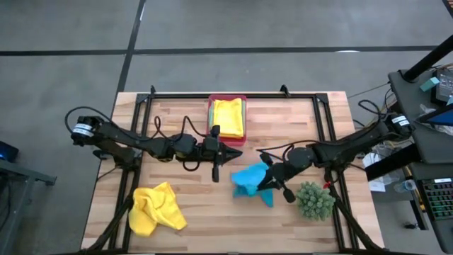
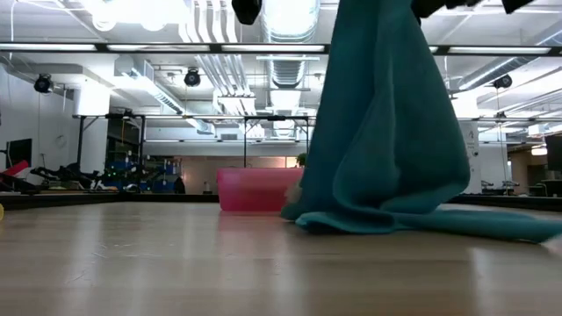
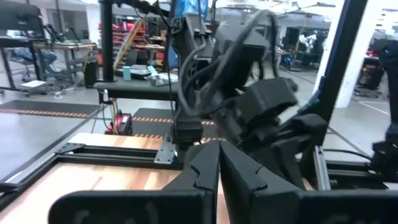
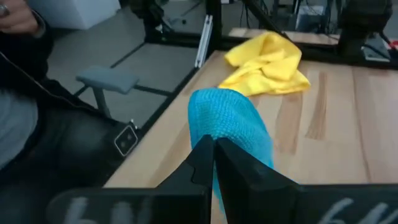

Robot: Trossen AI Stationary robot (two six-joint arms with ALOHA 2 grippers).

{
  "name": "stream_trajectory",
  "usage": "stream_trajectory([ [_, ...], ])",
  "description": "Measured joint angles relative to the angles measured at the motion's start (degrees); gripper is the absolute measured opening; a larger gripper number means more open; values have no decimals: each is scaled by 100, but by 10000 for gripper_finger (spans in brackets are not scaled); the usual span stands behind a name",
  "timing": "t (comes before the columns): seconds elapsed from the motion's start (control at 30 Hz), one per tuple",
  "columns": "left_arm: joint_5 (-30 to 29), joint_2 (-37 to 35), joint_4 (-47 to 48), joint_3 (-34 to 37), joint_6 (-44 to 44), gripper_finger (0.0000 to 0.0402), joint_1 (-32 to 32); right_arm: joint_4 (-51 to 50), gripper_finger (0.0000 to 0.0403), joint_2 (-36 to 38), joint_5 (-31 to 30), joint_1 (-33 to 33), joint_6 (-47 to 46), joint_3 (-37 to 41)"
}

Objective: Fold microfiber towels
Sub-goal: Fold the blue towel

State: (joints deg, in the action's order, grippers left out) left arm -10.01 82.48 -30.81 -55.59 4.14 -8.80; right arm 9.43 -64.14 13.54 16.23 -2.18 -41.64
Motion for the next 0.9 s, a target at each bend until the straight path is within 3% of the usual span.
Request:
stream_trajectory([
  [0.2,-103,0,-192,15,0,1,4,-780,8,-4,1,-83,432,-647],
  [0.53,-101,0,-215,24,-1,3,4,-612,8,28,-5,-271,945,-703],
  [0.77,-346,0,-439,24,-170,34,24,-429,8,79,4,-619,1152,-665],
  [0.9,-601,-1,-515,32,-164,56,44,-331,8,76,366,-789,1245,-587],
])
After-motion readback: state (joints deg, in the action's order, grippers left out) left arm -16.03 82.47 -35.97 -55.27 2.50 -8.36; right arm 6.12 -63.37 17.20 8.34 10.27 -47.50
